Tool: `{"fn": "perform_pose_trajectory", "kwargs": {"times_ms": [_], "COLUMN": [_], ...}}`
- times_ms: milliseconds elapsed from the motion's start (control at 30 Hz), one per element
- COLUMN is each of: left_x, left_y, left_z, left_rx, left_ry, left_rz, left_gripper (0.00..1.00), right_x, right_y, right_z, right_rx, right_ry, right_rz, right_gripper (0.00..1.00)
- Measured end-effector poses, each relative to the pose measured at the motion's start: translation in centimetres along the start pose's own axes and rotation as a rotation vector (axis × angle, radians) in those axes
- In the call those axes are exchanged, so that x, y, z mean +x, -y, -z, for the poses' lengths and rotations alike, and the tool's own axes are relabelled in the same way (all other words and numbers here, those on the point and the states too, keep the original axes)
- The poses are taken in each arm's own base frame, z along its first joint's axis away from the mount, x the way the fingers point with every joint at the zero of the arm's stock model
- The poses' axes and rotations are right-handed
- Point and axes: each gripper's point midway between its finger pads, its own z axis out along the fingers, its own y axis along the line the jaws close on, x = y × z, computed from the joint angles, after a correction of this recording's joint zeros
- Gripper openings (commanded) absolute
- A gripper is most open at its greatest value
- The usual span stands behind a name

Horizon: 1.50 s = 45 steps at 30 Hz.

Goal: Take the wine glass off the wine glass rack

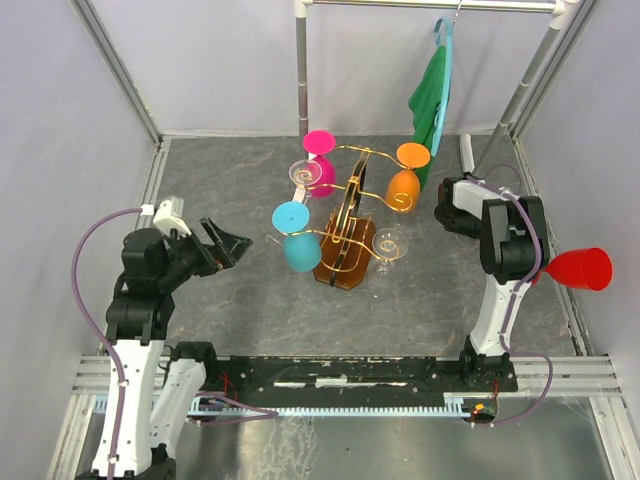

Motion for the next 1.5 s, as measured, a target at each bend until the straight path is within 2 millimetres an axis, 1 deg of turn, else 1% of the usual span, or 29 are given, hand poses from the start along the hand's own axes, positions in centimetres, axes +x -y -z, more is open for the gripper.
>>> {"fn": "perform_pose_trajectory", "kwargs": {"times_ms": [100,200,300,400,533,633,700,800,867,900,967,1000,1067,1167,1233,1267,1300,1333,1400,1433,1500], "left_x": [0.2,0.6,0.9,1.0,1.0,1.0,1.0,1.2,1.2,1.2,1.1,1.0,0.6,-0.3,-1.1,-1.6,-2.1,-2.1,-2.4,-2.6,-2.8], "left_y": [0.0,0.0,0.0,0.0,0.0,-0.1,-0.2,-0.6,-0.8,-0.9,-1.1,-1.1,-0.9,-0.1,0.6,1.0,1.6,1.6,2.9,3.5,4.4], "left_z": [0.0,0.1,0.1,0.1,0.2,0.2,0.2,0.2,0.2,0.3,0.4,0.5,0.9,1.6,1.8,1.9,1.9,1.9,1.6,1.4,1.1], "left_rx": [0.003,0.01,0.013,0.013,0.012,0.007,0.003,-0.019,-0.03,-0.038,-0.054,-0.058,-0.065,-0.062,-0.053,-0.045,-0.026,-0.024,0.043,0.079,0.13], "left_ry": [-0.005,-0.007,-0.007,-0.01,-0.01,-0.006,-0.006,-0.009,-0.011,-0.009,-0.006,-0.003,0.007,0.023,0.038,0.047,0.064,0.065,0.079,0.085,0.08], "left_rz": [-0.001,-0.005,-0.007,-0.007,-0.008,-0.008,-0.008,-0.002,0.001,0.002,0.003,0.003,0.001,-0.004,-0.001,0.007,0.04,0.043,0.11,0.144,0.204], "left_gripper": [0.99,0.99,0.99,0.99,0.99,0.99,0.99,0.99,0.99,0.99,0.99,0.99,0.99,0.99,0.99,0.99,0.99,0.99,1.0,0.98,0.97], "right_x": [0.2,0.8,2.3,2.9,2.9,2.9,2.8,2.2,1.8,1.5,1.3,1.4,2.1,3.6,4.3,4.8,5.3,5.3,6.3,6.7,7.3], "right_y": [-0.7,-1.0,-1.7,-2.0,-1.9,-1.1,0.2,3.0,5.4,7.1,9.7,11.1,13.8,17.0,18.7,19.7,20.4,20.4,20.9,21.2,22.2], "right_z": [-0.1,0.1,0.1,0.1,0.2,0.5,1.0,2.2,3.3,4.1,5.3,5.9,7.2,9.0,10.0,10.9,12.5,12.7,14.7,15.9,18.8], "right_rx": [-0.001,-0.024,-0.063,-0.077,-0.083,-0.107,-0.139,-0.226,-0.324,-0.39,-0.496,-0.553,-0.675,-0.83,-0.906,-0.961,-1.058,-1.069,-1.195,-1.264,-1.413], "right_ry": [-0.017,-0.049,-0.1,-0.121,-0.123,-0.12,-0.106,-0.074,-0.041,-0.012,0.046,0.081,0.158,0.268,0.337,0.394,0.469,0.476,0.551,0.593,0.692], "right_rz": [0.021,0.051,0.14,0.17,0.169,0.13,0.07,-0.056,-0.166,-0.239,-0.345,-0.401,-0.488,-0.544,-0.552,-0.559,-0.546,-0.544,-0.52,-0.502,-0.462], "right_gripper": [0.01,0.01,0.01,0.01,0.01,0.01,0.01,0.01,0.01,0.01,0.01,0.01,0.01,0.01,0.01,0.01,0.01,0.01,0.01,0.01,0.02]}}
